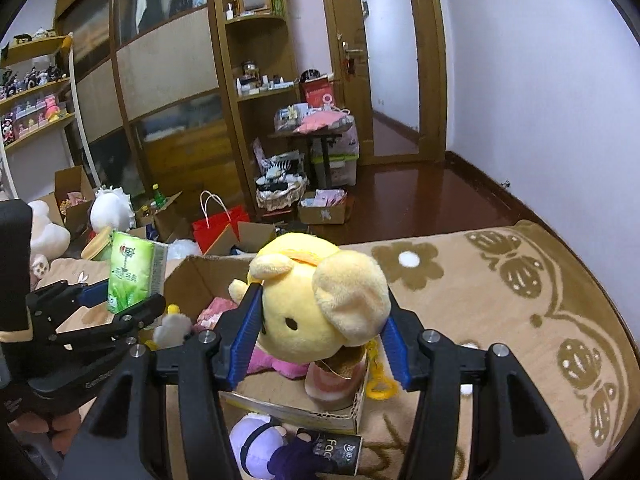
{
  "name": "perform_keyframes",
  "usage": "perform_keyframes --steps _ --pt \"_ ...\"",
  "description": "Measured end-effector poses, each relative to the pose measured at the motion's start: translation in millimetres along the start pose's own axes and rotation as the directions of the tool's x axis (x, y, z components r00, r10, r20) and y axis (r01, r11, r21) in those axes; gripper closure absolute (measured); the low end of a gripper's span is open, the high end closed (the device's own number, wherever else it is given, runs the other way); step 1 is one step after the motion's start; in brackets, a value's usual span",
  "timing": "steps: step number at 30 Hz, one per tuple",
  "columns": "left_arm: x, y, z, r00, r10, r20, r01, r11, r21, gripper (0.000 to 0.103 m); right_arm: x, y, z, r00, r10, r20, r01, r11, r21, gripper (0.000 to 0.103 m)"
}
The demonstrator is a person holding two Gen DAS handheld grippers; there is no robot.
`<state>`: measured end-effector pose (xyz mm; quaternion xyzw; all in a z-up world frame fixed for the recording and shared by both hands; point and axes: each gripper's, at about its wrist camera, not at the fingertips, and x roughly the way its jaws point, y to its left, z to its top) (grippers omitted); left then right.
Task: Organize soft objects
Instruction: 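Open both tools to drop the tea packet and yellow dog into the box, then grasp the white-haired plush doll with the left tool while the right tool grasps the black Face pack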
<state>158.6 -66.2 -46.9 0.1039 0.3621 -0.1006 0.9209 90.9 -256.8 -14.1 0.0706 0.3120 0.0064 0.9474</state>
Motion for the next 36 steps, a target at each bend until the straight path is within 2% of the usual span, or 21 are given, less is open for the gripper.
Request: perform_keyframes --steps 13,16,17,19,22,23,26,29,36 --pt "18 4 -7 0.998 -0.001 -0.066 0.001 1.000 -0.009 0.048 10 7 -7 0.999 0.037 -0.022 -0.038 0.999 -0.029 0.041" --pt "21 5 -8 0.996 -0.015 -0.087 0.013 1.000 -0.018 0.047 9 9 -7 0.999 0.033 -0.023 -0.034 0.999 -0.035 0.038" --pt "21 5 -9 0.996 -0.017 -0.088 0.016 1.000 -0.018 0.046 8 8 -6 0.999 0.033 -0.020 -0.033 0.999 -0.032 0.033" --pt "18 4 -10 0.996 -0.012 -0.085 0.012 1.000 -0.011 0.031 7 8 -5 0.999 0.035 -0.012 -0.036 0.999 -0.024 0.028" --pt "11 1 -11 0.998 0.005 -0.068 -0.005 1.000 0.008 0.028 3 5 -3 0.999 0.035 -0.006 -0.035 0.999 -0.004 0.021" --pt "9 -1 -11 0.998 0.006 -0.069 -0.005 1.000 0.013 0.027 1 3 -3 0.999 0.034 -0.005 -0.034 0.999 0.004 0.015" --pt "2 -3 -12 0.997 0.005 -0.075 -0.003 1.000 0.021 0.018 -6 -3 -3 1.000 0.029 -0.003 -0.029 0.999 0.026 0.011" --pt "-8 -5 -15 0.998 0.001 -0.068 0.001 1.000 0.029 0.013 -13 -7 -5 1.000 0.025 -0.016 -0.024 0.999 0.041 0.002" --pt "-32 -14 -25 0.998 -0.019 -0.066 0.021 1.000 0.022 0.004 -32 -16 -13 0.999 -0.033 -0.036 0.035 0.998 0.051 0.001"
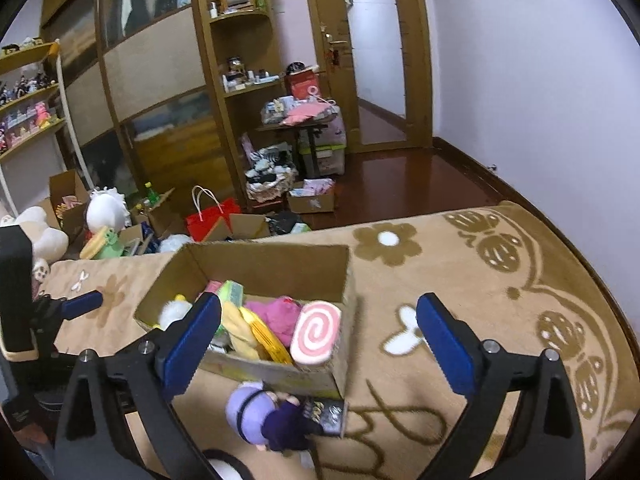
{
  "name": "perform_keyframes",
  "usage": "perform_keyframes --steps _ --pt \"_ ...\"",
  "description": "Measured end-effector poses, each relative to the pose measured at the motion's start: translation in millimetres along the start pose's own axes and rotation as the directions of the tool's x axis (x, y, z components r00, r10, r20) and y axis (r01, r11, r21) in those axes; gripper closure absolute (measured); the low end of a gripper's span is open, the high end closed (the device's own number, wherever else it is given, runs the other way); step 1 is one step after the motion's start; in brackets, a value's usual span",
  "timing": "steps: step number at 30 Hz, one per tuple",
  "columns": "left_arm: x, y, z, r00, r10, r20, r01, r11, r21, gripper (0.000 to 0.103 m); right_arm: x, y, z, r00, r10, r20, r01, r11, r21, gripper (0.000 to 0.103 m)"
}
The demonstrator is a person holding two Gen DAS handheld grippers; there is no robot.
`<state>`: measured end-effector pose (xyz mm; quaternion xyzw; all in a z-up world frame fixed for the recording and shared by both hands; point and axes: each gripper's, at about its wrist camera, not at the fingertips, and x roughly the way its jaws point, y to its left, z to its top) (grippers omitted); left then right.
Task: Organize soft objects
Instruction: 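Grasp the white-haired plush doll with the left tool while the right tool grasps the black Face pack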
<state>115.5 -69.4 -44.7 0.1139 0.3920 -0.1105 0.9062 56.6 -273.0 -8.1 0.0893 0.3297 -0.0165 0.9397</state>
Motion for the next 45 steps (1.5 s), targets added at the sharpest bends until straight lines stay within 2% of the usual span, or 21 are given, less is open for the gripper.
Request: perform_keyframes --steps 4,7,12,17,19,21,22,30,37,45 --pt "-5 -8 -7 0.999 -0.030 -0.029 0.029 1.000 -0.008 0.004 -5 -10 -12 0.999 -0.002 -0.035 0.003 0.999 0.041 0.001" --pt "-5 -14 -13 0.994 -0.079 -0.074 0.078 0.997 -0.013 0.004 -5 -16 -20 0.996 -0.025 -0.080 0.031 0.997 0.066 0.001" --pt "-4 -23 -19 0.990 -0.093 -0.107 0.092 0.996 -0.016 0.004 -5 -21 -35 0.992 0.002 -0.128 0.010 0.995 0.095 0.001" --pt "5 -26 -26 0.982 -0.122 -0.144 0.115 0.992 -0.059 0.004 0 -25 -43 0.988 0.009 -0.153 0.007 0.995 0.101 0.001" --pt "10 -29 -28 0.976 -0.152 -0.154 0.142 0.987 -0.073 0.004 6 -28 -45 0.985 0.014 -0.171 0.006 0.993 0.116 0.001" --pt "16 -32 -29 0.972 -0.174 -0.160 0.162 0.983 -0.084 0.004 14 -32 -49 0.978 0.037 -0.206 -0.008 0.990 0.138 0.012" --pt "19 -34 -30 0.970 -0.180 -0.162 0.168 0.982 -0.089 0.004 19 -33 -52 0.973 0.040 -0.227 -0.006 0.989 0.148 0.013" --pt "45 -50 -35 0.965 -0.166 -0.202 0.152 0.985 -0.080 0.004 43 -47 -63 0.957 0.056 -0.286 0.006 0.978 0.211 0.013" --pt "68 -57 -41 0.950 -0.185 -0.253 0.165 0.981 -0.097 0.004 63 -47 -69 0.940 0.077 -0.333 0.001 0.974 0.227 0.013" --pt "83 -61 -47 0.918 -0.251 -0.307 0.223 0.967 -0.124 0.004 80 -53 -75 0.924 0.086 -0.373 0.012 0.968 0.252 0.013"
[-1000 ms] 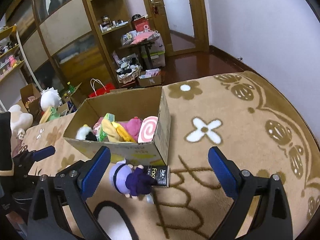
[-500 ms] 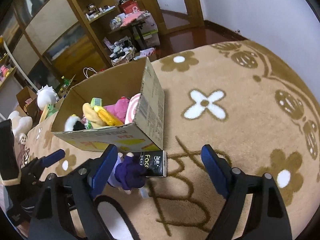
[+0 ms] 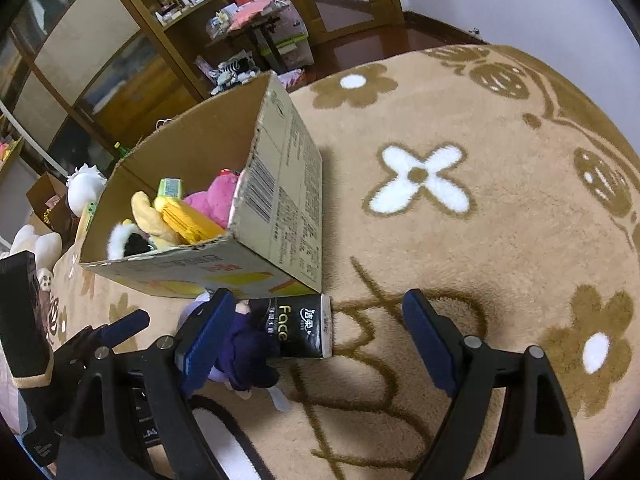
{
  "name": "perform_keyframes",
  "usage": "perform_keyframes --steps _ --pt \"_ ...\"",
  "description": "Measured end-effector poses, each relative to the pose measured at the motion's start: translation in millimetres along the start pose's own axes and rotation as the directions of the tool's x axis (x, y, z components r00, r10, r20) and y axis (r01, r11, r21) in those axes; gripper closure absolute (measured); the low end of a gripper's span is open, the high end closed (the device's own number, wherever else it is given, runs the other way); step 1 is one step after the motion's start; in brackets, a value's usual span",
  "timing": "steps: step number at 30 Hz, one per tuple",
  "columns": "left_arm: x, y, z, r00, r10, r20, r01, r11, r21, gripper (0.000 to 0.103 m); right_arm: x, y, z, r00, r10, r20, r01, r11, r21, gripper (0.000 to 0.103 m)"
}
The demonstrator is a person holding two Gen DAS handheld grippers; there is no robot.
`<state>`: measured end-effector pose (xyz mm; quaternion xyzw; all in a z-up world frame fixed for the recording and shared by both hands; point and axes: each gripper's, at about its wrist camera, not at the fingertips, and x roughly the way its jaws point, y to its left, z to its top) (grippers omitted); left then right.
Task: Organize soft objects
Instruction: 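Grasp the white-haired plush doll with the left tool while the right tool grasps the black Face pack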
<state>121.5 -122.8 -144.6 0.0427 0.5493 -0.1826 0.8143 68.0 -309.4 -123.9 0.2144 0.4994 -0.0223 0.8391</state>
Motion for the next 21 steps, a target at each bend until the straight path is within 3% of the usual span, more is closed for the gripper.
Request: perform_keyframes --steps 9,15,21 --pt "15 -6 1 0.996 -0.078 -0.040 0.078 0.997 -0.012 0.005 12 -1 0 0.999 0.001 -0.051 -0.001 1.000 -0.005 0.013" --pt "26 -17 -14 0.980 -0.169 -0.102 0.169 0.986 -0.008 0.034 18 0 -1 0.997 0.008 -0.074 -0.008 1.000 -0.007 0.013" --pt "22 -27 -11 0.985 -0.147 -0.087 0.148 0.989 0.002 0.039 20 3 -2 0.996 0.013 -0.084 -0.014 1.000 -0.021 0.013"
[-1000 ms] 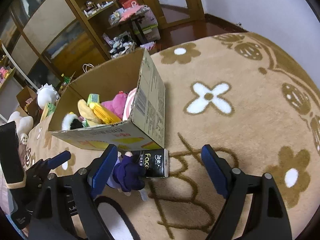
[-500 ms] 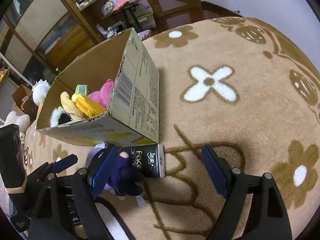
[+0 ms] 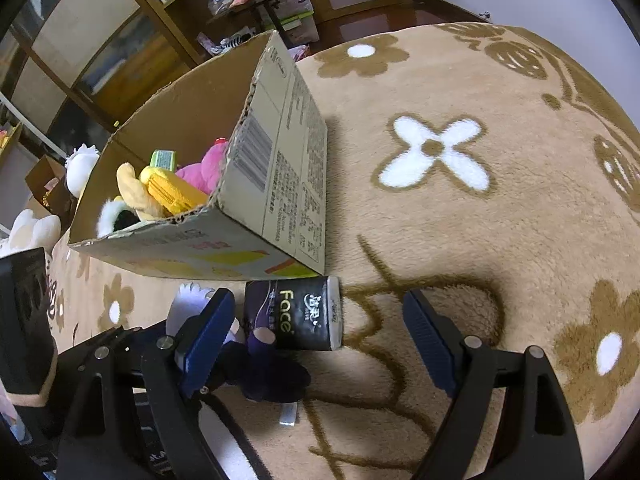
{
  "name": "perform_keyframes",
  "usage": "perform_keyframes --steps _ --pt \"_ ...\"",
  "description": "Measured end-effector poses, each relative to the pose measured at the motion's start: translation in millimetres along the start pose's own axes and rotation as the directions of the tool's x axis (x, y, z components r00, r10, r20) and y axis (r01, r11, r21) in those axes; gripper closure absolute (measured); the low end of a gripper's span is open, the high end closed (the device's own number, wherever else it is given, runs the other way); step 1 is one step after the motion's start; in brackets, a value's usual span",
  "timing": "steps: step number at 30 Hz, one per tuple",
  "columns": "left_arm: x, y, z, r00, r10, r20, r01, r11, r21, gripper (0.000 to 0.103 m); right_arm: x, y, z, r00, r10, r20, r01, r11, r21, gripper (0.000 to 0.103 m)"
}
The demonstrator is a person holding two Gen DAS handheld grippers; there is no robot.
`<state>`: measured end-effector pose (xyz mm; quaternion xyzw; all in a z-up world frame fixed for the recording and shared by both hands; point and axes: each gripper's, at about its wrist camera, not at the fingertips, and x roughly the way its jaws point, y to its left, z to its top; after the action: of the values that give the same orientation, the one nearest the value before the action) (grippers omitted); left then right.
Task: Organize soft objects
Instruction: 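Grasp the white-haired plush doll with the left tool while the right tool grasps the black Face pack, then lift the plush doll with the left tool while the right tool carries the Face pack over the box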
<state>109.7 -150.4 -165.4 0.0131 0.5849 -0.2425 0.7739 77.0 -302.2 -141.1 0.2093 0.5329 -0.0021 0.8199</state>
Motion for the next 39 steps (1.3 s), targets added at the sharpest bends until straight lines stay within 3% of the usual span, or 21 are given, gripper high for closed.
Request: perform_keyframes --steps 6,17,19,22,27,33,36,39 --pt "-4 8 -2 0.998 0.057 -0.006 -0.057 0.998 -0.018 0.040 13 5 0 0.999 0.024 -0.040 -0.025 1.000 -0.010 0.013" --pt "-17 19 1 0.990 0.138 -0.001 -0.138 0.990 0.010 0.040 45 20 0 0.994 -0.033 -0.106 0.024 0.996 -0.080 0.013" --pt "-19 20 0 0.989 0.146 0.003 -0.146 0.989 0.007 0.040 44 18 -1 0.995 -0.034 -0.098 0.028 0.998 -0.064 0.021" --pt "-32 27 -3 0.984 0.178 0.023 -0.179 0.984 0.019 0.040 40 13 -2 0.995 -0.031 -0.092 0.026 0.998 -0.054 0.045" --pt "-46 33 -4 0.973 0.224 0.055 -0.225 0.974 0.029 0.040 31 10 -1 0.997 -0.031 -0.069 0.028 0.999 -0.047 0.070" --pt "-67 42 -9 0.963 0.253 0.090 -0.255 0.967 0.012 0.040 9 12 -2 1.000 -0.019 -0.007 0.018 0.999 -0.049 0.082" --pt "-81 40 -14 0.962 0.248 0.116 -0.250 0.968 0.002 0.040 -9 10 -8 0.999 -0.032 0.024 0.034 0.997 -0.065 0.084" --pt "-99 36 -18 0.948 0.271 0.169 -0.277 0.961 0.010 0.040 -24 19 -12 0.998 -0.034 0.053 0.038 0.996 -0.076 0.084"
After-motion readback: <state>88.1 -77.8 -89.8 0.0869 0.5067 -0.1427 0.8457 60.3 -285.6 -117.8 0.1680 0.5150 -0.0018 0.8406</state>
